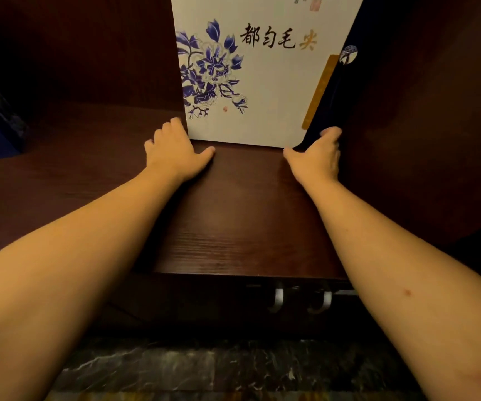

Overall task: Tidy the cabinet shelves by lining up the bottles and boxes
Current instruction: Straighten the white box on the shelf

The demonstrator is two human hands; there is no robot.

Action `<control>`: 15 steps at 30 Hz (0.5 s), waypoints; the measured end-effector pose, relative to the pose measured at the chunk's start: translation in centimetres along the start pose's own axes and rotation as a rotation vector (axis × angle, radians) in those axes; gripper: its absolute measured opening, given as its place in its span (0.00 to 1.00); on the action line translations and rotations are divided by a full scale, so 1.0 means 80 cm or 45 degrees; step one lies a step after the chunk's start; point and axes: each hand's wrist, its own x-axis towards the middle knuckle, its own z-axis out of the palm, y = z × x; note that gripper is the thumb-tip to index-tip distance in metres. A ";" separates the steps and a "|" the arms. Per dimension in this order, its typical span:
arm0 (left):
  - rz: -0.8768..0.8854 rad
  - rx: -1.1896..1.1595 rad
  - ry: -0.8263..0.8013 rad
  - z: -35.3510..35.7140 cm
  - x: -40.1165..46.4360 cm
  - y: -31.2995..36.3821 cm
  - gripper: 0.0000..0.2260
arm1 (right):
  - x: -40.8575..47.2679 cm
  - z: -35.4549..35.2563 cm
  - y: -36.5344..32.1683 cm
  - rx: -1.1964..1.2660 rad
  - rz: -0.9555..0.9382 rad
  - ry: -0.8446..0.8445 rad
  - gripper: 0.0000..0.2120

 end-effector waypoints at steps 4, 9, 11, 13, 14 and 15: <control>0.116 -0.182 0.042 0.017 0.012 -0.005 0.40 | 0.006 0.013 0.008 -0.025 -0.073 0.108 0.46; 0.145 -0.208 0.093 0.021 0.014 -0.012 0.37 | 0.009 0.022 0.013 -0.124 -0.108 0.126 0.46; 0.140 -0.190 0.111 0.022 0.016 -0.013 0.38 | 0.011 0.024 0.015 -0.145 -0.127 0.117 0.46; 0.139 -0.173 0.116 0.024 0.016 -0.012 0.39 | 0.012 0.024 0.017 -0.158 -0.134 0.098 0.46; 0.138 -0.170 0.115 0.024 0.016 -0.011 0.40 | 0.012 0.024 0.018 -0.155 -0.128 0.088 0.46; 0.134 -0.172 0.111 0.024 0.015 -0.010 0.41 | 0.013 0.023 0.018 -0.148 -0.121 0.079 0.46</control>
